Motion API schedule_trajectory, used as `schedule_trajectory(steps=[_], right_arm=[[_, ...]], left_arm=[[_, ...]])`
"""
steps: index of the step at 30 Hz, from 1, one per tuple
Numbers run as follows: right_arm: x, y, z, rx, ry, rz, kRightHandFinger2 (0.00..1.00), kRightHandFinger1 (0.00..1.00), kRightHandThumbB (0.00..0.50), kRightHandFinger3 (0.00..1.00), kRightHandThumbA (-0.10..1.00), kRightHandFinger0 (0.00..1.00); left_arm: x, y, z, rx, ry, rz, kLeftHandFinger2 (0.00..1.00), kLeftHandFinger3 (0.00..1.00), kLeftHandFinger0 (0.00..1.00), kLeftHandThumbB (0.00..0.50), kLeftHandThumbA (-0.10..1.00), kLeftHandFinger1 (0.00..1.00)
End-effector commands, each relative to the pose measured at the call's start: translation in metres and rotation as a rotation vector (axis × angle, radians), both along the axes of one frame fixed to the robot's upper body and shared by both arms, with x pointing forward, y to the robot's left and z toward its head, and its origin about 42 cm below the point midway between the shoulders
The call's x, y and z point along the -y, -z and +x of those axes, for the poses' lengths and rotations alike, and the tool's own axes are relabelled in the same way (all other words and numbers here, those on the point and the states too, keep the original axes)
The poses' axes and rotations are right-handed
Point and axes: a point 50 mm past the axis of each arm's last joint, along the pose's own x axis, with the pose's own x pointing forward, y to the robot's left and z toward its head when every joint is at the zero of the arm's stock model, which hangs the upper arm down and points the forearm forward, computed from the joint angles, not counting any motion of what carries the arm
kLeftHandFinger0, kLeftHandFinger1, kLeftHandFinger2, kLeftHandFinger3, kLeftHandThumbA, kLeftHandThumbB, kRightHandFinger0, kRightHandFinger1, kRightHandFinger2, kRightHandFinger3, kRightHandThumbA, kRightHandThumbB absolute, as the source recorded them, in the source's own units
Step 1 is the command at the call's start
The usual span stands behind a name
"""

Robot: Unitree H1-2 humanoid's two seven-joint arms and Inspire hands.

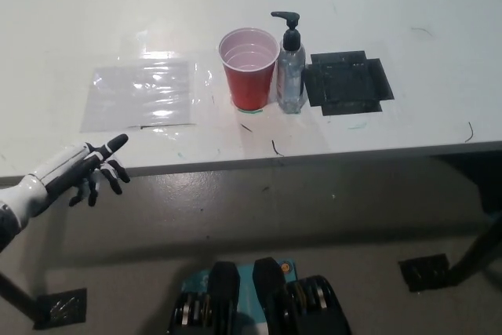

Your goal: The robot uses its right hand to press the hand soap kept in the middle of the table to get liquid hand soap out

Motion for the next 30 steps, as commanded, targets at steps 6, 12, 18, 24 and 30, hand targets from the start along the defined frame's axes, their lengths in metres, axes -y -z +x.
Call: schedule_trajectory(steps=[6,12,18,24,30], right_arm=[[-0.012,-0.141,0.048,0.245,-0.134,-0.193,0.77,0.67,0.265,0.95,1.0,0.58],[-0.059,-0.219,0.071,0.358,-0.223,-0.299,0.84,0.81,0.273,0.97,1.0,0.77],[-0.105,-0.254,0.094,0.392,-0.309,-0.43,0.96,0.98,0.211,1.0,1.0,1.0],[-0.14,-0.264,0.116,0.392,-0.355,-0.575,1.0,1.0,0.285,1.0,1.0,1.0],[-0.181,-0.266,0.129,0.371,-0.408,-0.691,1.0,1.0,0.302,1.0,1.0,1.0]], left_arm=[[-0.005,-0.012,-0.004,0.023,0.007,0.024,0.37,0.67,0.07,0.177,1.0,0.18],[-0.006,-0.014,-0.006,0.019,0.014,0.037,0.4,0.7,0.1,0.175,1.0,0.2],[-0.005,-0.014,-0.005,0.016,0.014,0.023,0.39,0.68,0.08,0.192,1.0,0.18],[-0.005,-0.017,-0.006,0.02,0.013,0.041,0.38,0.68,0.09,0.175,1.0,0.19],[-0.005,-0.015,-0.005,0.023,0.022,0.045,0.38,0.68,0.09,0.18,1.0,0.19]])
